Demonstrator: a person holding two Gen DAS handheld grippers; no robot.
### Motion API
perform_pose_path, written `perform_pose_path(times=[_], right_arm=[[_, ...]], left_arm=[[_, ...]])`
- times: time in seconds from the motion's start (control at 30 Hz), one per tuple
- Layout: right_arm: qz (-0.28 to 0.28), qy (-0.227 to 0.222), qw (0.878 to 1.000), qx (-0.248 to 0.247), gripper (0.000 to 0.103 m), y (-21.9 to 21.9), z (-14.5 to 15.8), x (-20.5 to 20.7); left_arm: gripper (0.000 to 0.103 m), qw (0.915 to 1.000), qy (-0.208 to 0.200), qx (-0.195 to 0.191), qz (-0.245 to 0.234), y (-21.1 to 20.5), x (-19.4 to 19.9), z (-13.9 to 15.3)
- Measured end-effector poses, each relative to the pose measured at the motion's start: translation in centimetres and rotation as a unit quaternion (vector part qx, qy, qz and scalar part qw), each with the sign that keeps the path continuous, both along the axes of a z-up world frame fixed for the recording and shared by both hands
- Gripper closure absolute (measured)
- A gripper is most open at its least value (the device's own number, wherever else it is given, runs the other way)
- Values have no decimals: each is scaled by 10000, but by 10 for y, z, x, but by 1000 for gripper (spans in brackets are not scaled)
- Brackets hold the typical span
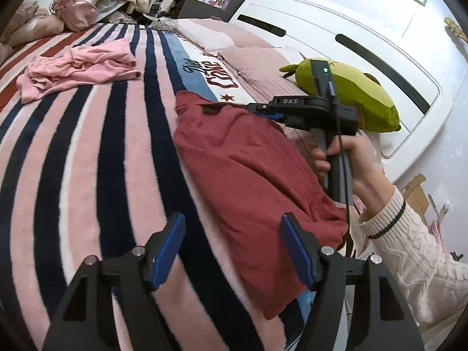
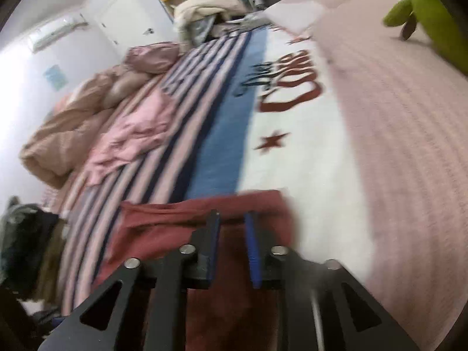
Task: Fold small clothes
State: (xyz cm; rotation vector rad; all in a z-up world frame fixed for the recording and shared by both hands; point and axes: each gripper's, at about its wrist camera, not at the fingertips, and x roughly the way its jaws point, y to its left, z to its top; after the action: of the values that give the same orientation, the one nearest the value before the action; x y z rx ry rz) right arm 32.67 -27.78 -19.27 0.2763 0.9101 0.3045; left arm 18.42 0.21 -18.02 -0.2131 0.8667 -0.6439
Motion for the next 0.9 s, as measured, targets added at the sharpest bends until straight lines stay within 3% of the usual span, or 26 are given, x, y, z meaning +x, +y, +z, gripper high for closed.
perform_pose_path(times=[0.07, 0.13, 0.2, 0.27, 0.3, 0.4, 0.5, 0.53, 0.7, 0.8, 0.83, 0.87, 0.9], right_arm=[[17, -140, 9999, -50, 71, -5, 6, -9], [152, -120, 9990, 414, 69, -14, 15, -24], [398, -111, 9966, 710, 59, -18, 24, -41], [799, -96, 9946, 652, 57, -11, 30, -72], [1036, -61, 9933, 513, 58, -3, 29, -89], [1461, -63, 9889, 278, 77, 9, 22, -138], [1731, 52, 9849, 85, 88, 17, 3, -181], [1783, 47, 9839, 47, 88, 19, -2, -190], [1793, 175, 9835, 161, 88, 16, -16, -215], [1749, 221, 9838, 317, 86, 9, -13, -213], [1720, 211, 9841, 402, 84, 5, -10, -210], [1650, 156, 9850, 476, 79, -2, -5, -206], [1524, 47, 9870, 516, 62, -10, 2, -201]], left_arm=[[35, 10000, 10, -11, -18, -1, 0, -1], [34, 10000, 39, -27, -42, -2, 0, -2], [34, 9999, 101, -71, -84, -3, -1, -4], [33, 9996, 178, -144, -191, -6, -4, -8], [33, 9993, 224, -179, -256, -9, -6, -10], [33, 9996, 176, -60, -227, -15, -13, -14], [50, 9993, 160, 98, -339, -21, -22, -18], [61, 9990, 213, 41, -396, -21, -24, -19], [64, 9983, 88, 324, -480, -26, -40, -18], [60, 9981, 106, 378, -478, -27, -39, -16], [51, 9982, 132, 359, -456, -26, -37, -15], [41, 9984, 152, 353, -414, -25, -33, -13], [37, 9988, 120, 350, -326, -23, -28, -10]])
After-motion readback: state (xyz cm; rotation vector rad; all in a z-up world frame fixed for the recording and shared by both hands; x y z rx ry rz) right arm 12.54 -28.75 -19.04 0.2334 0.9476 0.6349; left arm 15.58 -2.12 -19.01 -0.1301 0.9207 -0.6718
